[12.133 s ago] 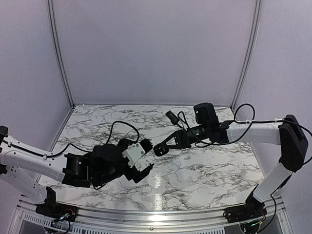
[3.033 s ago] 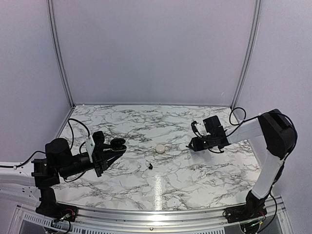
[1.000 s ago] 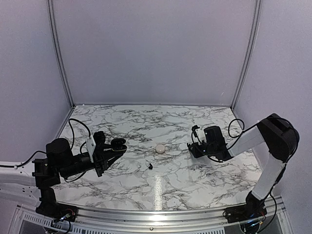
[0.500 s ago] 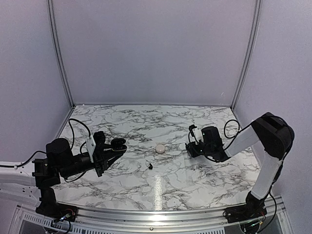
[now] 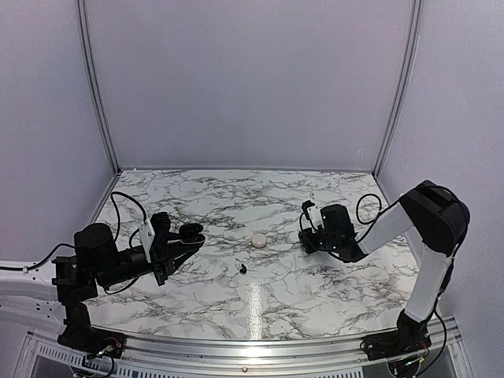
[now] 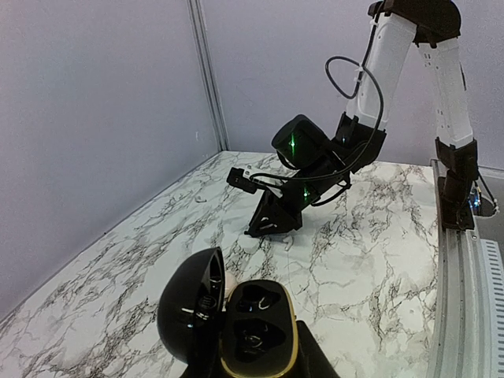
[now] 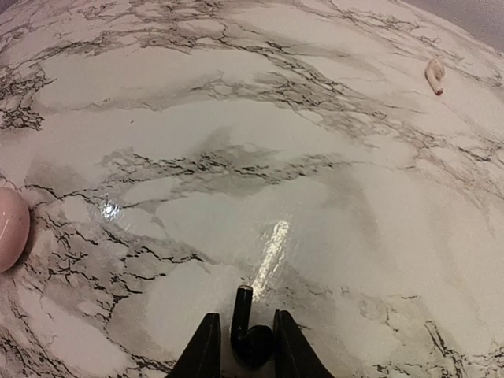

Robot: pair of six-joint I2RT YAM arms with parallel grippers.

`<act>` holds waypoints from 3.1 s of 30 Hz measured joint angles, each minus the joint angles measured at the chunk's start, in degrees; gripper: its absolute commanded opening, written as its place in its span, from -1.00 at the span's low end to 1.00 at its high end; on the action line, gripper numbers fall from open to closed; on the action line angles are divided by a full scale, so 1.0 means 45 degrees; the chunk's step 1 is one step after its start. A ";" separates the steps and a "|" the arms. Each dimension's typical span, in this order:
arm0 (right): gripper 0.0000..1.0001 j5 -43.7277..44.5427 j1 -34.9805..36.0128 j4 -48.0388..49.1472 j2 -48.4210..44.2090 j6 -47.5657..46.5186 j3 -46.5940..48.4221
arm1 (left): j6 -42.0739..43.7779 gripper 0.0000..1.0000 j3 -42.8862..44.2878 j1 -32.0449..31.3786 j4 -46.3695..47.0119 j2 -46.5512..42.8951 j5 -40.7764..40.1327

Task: Insert the wireless bluetooth earbuds into the charging case

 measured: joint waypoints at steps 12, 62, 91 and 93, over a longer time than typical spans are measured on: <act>-0.51 0.0053 0.0024 0.0301 0.0102 -0.0053 -0.0058 | 0.0078 -1.00 0.0000 0.0000 0.0000 0.0000 -0.0083; -0.97 -0.5139 0.5081 -0.9957 -0.7538 -0.3823 0.4493 | 0.2453 -1.00 0.0005 -0.0690 0.0049 0.0850 0.2059; -0.96 -0.6640 0.8077 -1.3143 -0.4629 -0.1593 0.8136 | 0.4498 -1.00 0.0005 -0.1928 -0.0053 0.1209 -0.1263; -0.97 -0.7135 0.7868 -1.2949 -0.4566 -0.1049 0.8189 | 0.4692 -1.00 0.0005 -0.2001 -0.0053 0.1205 -0.1486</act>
